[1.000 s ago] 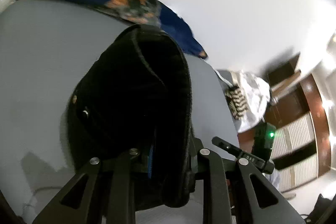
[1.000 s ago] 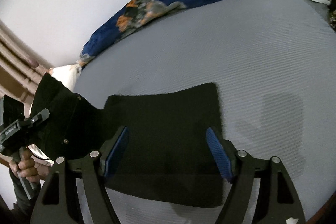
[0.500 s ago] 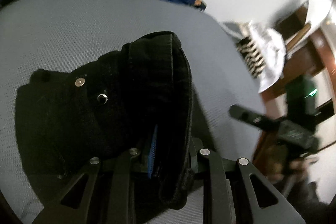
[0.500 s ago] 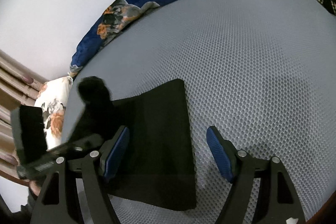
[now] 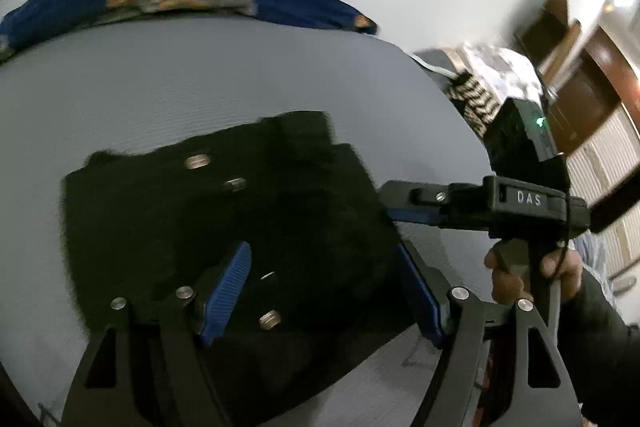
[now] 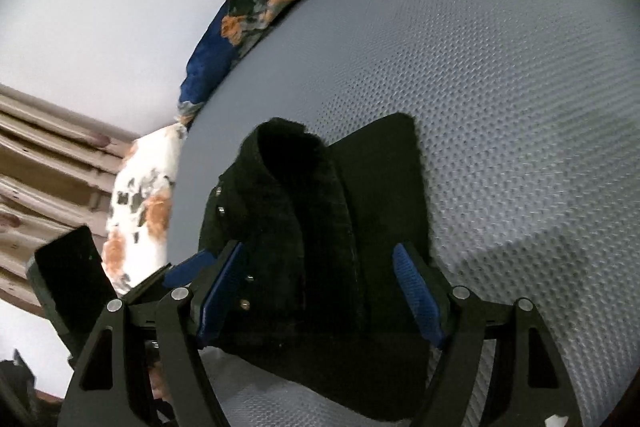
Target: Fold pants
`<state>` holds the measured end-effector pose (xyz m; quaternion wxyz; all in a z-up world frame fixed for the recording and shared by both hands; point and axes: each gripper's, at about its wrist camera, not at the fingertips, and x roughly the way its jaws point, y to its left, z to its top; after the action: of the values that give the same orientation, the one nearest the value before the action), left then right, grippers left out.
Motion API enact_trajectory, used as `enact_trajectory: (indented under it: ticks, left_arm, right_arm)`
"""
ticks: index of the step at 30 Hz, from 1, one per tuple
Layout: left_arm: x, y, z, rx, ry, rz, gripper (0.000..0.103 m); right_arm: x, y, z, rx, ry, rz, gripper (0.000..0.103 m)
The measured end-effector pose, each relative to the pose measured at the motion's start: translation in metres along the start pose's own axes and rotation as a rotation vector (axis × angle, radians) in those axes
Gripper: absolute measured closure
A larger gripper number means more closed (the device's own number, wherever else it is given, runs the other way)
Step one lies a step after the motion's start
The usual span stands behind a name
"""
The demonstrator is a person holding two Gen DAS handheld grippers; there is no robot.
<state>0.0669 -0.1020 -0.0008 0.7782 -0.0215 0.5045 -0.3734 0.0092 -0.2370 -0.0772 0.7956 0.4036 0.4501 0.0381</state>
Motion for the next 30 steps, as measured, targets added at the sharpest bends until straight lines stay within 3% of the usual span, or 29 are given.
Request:
enact_trajectory:
  ticks: [6, 9, 15, 17, 20, 25, 30]
  left_arm:
    - [-0.034, 0.06, -0.018, -0.151, -0.07, 0.149, 0.029]
    - [-0.045, 0.091, -0.03, -0.243, -0.086, 0.206, 0.029]
    - [-0.043, 0.119, -0.046, -0.328, -0.062, 0.234, 0.029]
    - [-0.039, 0.121, -0.048, -0.344, -0.052, 0.226, 0.029]
    - [-0.035, 0.12, -0.047, -0.337, -0.047, 0.228, 0.029]
    - [-0.033, 0.115, -0.039, -0.326, -0.053, 0.206, 0.029]
    - [-0.027, 0.111, -0.026, -0.308, -0.064, 0.203, 0.029]
  right_arm:
    - [0.022, -0.001, 0.013, -0.033, 0.064, 0.08, 0.029]
    - [0.038, -0.001, 0.018, -0.057, 0.093, 0.118, 0.035]
    - [0.062, 0.006, 0.027, -0.104, 0.111, 0.119, 0.057]
    - [0.063, 0.008, 0.026, -0.098, 0.115, 0.123, 0.08]
    - [0.05, 0.023, 0.02, -0.114, 0.076, 0.07, 0.091]
    - [0.01, 0.055, 0.009, -0.173, -0.002, 0.014, 0.093]
    - [-0.016, 0.035, 0.005, -0.121, -0.07, -0.064, 0.093]
